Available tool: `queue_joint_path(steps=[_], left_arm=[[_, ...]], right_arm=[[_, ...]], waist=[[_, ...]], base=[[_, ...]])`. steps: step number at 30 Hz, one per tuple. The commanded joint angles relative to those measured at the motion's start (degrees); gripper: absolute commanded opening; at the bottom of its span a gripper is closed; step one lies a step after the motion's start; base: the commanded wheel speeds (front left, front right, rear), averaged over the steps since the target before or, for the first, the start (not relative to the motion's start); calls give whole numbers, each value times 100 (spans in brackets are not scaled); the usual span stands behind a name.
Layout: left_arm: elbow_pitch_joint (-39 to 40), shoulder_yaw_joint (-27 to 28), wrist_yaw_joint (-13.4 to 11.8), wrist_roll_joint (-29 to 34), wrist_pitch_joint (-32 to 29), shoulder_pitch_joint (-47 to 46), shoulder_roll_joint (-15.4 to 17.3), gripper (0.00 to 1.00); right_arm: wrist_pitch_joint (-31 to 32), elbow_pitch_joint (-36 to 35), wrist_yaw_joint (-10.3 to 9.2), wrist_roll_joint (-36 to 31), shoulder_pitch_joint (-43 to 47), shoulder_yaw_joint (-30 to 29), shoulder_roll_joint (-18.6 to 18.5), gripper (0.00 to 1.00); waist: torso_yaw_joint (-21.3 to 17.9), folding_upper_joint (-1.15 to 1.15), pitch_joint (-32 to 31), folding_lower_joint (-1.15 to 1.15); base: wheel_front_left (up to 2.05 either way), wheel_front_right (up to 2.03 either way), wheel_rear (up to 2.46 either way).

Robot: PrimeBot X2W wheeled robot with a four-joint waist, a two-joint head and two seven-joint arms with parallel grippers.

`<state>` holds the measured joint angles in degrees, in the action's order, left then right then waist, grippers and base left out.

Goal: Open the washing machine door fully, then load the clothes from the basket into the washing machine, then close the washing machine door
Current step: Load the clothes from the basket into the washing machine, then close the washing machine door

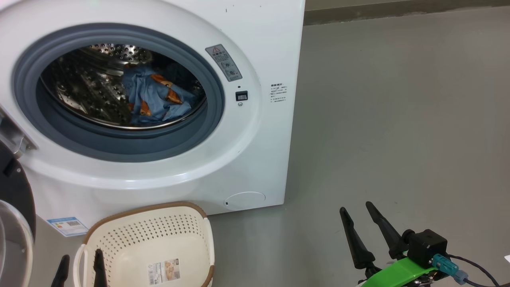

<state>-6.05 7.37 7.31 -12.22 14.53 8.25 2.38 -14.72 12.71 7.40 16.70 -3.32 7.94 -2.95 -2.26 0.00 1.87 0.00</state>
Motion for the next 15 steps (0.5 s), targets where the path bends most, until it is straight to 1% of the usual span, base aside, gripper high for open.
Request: queue_joint_path(steps=[1,9,15], left_arm=[[94,156,18,28,47,-88,51,100],[83,117,18,33,47,-72,52,100],[101,124,18,67,47,-74,53,100]], right_arm=[[-28,-128,9,-42,-63,121,7,100],[-28,-123,9,-48,-54,130,7,100],[-28,-125,9,-42,-62,132,7,100]], waist=[[4,0,-6,0],[6,0,-42,0],[2,0,-39,0]], base=[[0,0,0],[-5,5,0],[-73,73,0]])
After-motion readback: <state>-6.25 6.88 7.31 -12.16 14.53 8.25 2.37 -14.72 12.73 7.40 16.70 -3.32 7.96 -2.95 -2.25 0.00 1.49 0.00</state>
